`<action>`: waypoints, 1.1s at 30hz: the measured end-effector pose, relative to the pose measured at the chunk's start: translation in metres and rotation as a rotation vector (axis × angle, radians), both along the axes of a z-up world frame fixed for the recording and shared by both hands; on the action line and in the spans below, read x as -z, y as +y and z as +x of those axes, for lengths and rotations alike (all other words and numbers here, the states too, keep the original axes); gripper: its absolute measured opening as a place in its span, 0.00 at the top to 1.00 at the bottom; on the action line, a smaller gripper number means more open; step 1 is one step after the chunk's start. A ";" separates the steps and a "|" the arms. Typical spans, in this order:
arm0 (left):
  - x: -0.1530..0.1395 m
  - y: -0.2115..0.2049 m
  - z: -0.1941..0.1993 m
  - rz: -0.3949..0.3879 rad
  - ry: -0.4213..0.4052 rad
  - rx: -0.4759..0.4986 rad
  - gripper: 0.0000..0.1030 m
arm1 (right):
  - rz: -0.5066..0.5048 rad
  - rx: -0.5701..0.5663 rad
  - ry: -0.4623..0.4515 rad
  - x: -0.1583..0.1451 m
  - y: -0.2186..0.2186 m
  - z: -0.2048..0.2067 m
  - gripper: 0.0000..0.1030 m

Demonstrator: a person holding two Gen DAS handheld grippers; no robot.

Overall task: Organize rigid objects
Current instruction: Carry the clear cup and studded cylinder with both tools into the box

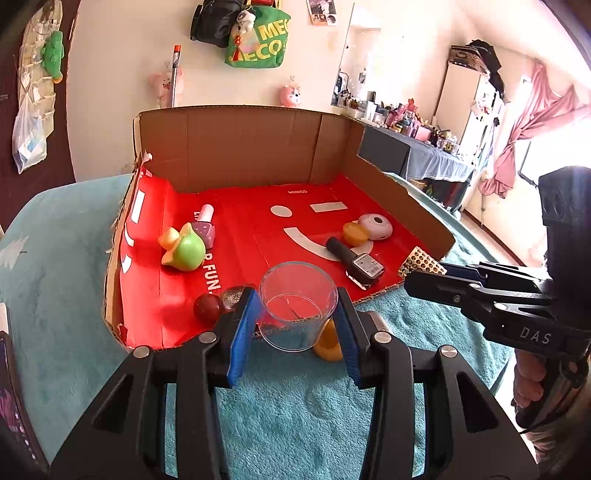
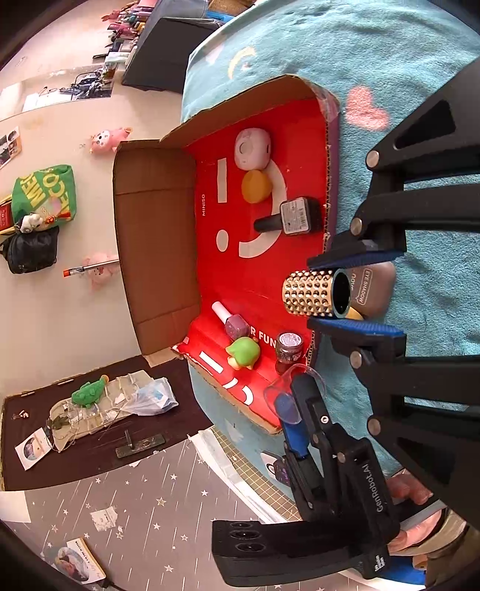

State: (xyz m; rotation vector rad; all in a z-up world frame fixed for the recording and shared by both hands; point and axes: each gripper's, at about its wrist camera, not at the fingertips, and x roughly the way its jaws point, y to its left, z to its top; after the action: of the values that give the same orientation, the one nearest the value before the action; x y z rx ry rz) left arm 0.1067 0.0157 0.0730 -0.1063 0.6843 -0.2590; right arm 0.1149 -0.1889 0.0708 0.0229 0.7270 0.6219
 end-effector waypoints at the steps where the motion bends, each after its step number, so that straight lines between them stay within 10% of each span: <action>1: 0.000 0.001 0.003 0.003 0.009 -0.001 0.62 | 0.000 0.000 0.002 0.000 0.000 0.002 0.74; 33: 0.025 0.003 0.063 -0.017 0.131 0.049 0.62 | -0.032 -0.050 0.175 0.033 0.021 0.066 0.74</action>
State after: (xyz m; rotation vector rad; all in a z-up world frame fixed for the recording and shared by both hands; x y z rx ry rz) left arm 0.1699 0.0185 0.0479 -0.1236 0.8160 -0.3073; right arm 0.1804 -0.1679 0.0382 0.0300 0.9086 0.6620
